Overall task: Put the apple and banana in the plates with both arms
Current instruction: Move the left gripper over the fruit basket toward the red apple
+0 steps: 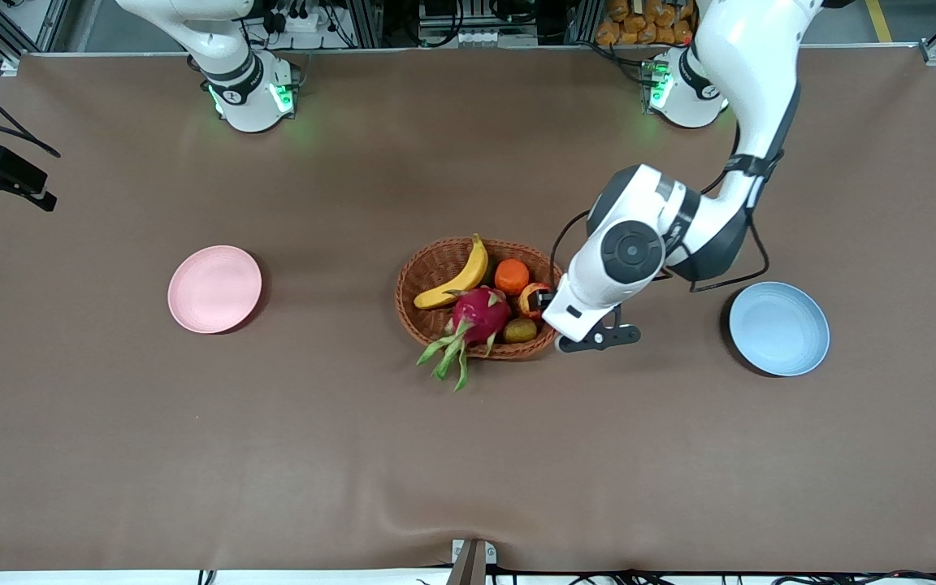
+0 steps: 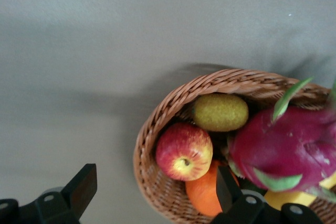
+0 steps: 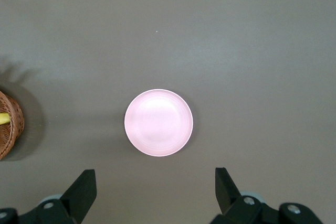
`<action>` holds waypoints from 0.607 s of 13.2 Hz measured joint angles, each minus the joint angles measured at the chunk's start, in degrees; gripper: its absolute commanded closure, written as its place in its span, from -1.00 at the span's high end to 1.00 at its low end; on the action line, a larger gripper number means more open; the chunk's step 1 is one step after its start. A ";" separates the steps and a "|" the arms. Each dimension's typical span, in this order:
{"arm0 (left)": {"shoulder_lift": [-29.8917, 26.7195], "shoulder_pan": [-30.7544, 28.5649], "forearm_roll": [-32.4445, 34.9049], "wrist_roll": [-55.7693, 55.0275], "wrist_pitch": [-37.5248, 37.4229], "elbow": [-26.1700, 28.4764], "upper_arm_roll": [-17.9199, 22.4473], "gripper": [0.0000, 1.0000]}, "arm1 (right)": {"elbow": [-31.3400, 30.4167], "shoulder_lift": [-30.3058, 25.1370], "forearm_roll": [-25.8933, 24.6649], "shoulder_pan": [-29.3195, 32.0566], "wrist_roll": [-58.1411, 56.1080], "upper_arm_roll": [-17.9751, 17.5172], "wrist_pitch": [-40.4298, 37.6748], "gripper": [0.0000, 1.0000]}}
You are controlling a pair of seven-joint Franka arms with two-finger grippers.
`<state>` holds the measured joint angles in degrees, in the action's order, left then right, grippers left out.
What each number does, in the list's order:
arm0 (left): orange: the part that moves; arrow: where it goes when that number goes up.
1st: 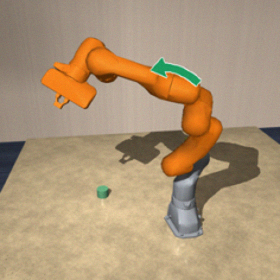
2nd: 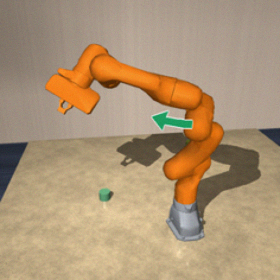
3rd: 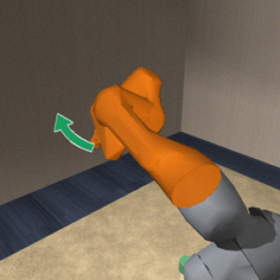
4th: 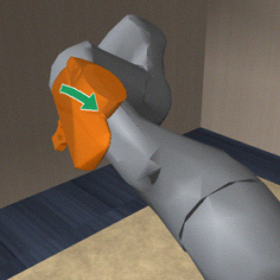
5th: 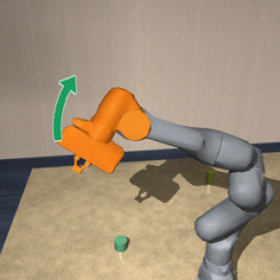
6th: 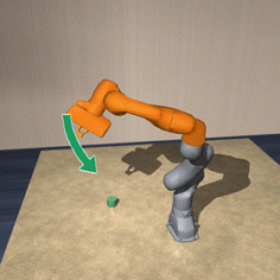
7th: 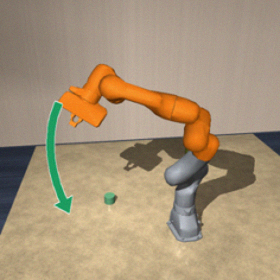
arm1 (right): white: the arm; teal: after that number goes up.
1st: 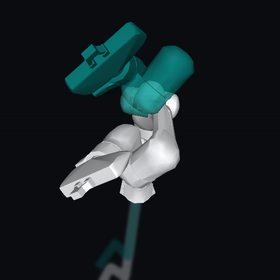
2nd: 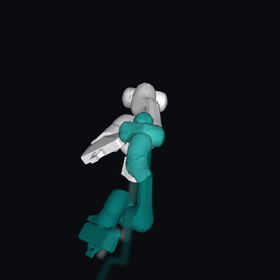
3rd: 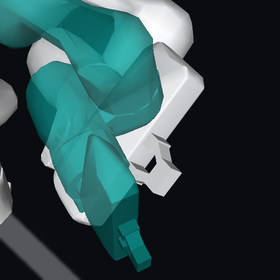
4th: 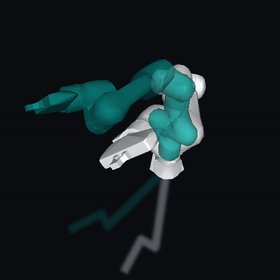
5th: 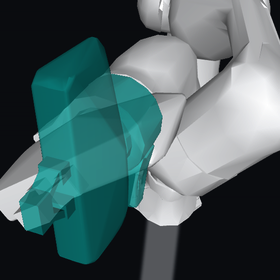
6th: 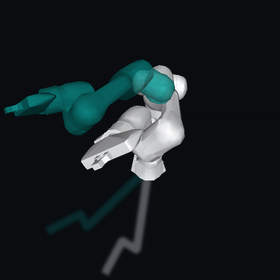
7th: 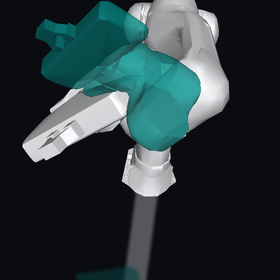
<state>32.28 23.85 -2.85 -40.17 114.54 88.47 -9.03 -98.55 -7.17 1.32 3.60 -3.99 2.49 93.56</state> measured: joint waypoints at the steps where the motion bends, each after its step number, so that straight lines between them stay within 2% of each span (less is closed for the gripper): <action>1: 0.70 0.22 -0.04 -0.72 0.55 -0.02 0.00 1.00 | 0.00 0.00 0.00 0.00 0.00 0.00 0.03 1.00; 8: 4.16 1.56 -2.86 -1.52 4.46 0.02 -0.02 1.00 | 0.00 0.00 0.00 0.01 0.00 0.05 0.04 1.00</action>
<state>36.44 25.42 -5.71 -41.68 119.00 88.49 -9.05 -98.55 -7.17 1.32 3.61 -3.99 2.54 93.60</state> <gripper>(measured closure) 0.000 0.000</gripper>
